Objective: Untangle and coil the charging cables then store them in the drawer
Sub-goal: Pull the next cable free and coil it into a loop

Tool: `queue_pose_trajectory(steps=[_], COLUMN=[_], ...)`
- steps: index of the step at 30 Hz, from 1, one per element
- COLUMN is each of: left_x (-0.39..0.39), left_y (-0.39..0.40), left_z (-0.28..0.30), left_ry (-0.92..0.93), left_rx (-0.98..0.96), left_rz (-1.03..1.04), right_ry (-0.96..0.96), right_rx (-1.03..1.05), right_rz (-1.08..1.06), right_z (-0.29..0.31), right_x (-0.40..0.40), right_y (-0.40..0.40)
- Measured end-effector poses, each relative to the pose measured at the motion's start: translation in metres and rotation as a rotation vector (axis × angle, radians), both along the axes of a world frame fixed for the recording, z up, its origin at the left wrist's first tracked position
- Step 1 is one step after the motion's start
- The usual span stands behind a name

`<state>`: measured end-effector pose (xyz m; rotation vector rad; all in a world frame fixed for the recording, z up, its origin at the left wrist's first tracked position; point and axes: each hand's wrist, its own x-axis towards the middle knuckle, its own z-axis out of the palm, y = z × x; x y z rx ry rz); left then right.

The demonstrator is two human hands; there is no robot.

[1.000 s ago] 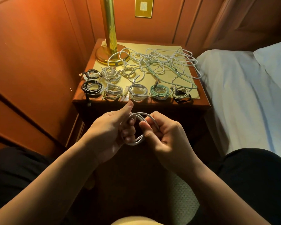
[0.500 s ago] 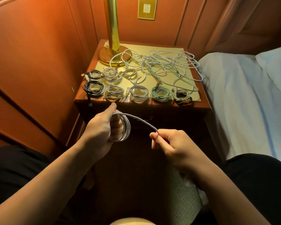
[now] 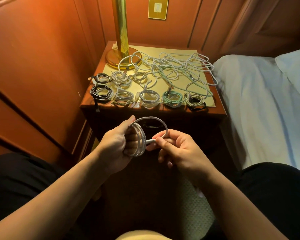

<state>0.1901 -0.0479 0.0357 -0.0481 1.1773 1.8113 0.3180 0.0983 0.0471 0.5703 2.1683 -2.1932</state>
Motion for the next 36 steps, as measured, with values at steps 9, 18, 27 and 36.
queue_pose_trajectory(steps=[9, 18, 27, 36], left_x=[0.014, 0.018, 0.016, 0.036], left_y=[0.004, 0.0, -0.004, -0.005], left_z=[0.01, 0.008, 0.012, 0.0], left_ry=[0.089, 0.464, 0.498, 0.652], left_rx=[-0.076, -0.151, -0.116, -0.686], left_rz=[-0.009, -0.1, -0.065, -0.619], right_ry=[-0.012, -0.063, -0.317, -0.458], right_rx=[-0.113, -0.222, 0.165, 0.571], right_rz=[0.115, 0.151, 0.242, 0.403], right_z=[-0.012, -0.016, -0.052, -0.104], right_x=[-0.003, -0.004, -0.005, -0.022], right_y=[-0.009, -0.028, -0.033, -0.049])
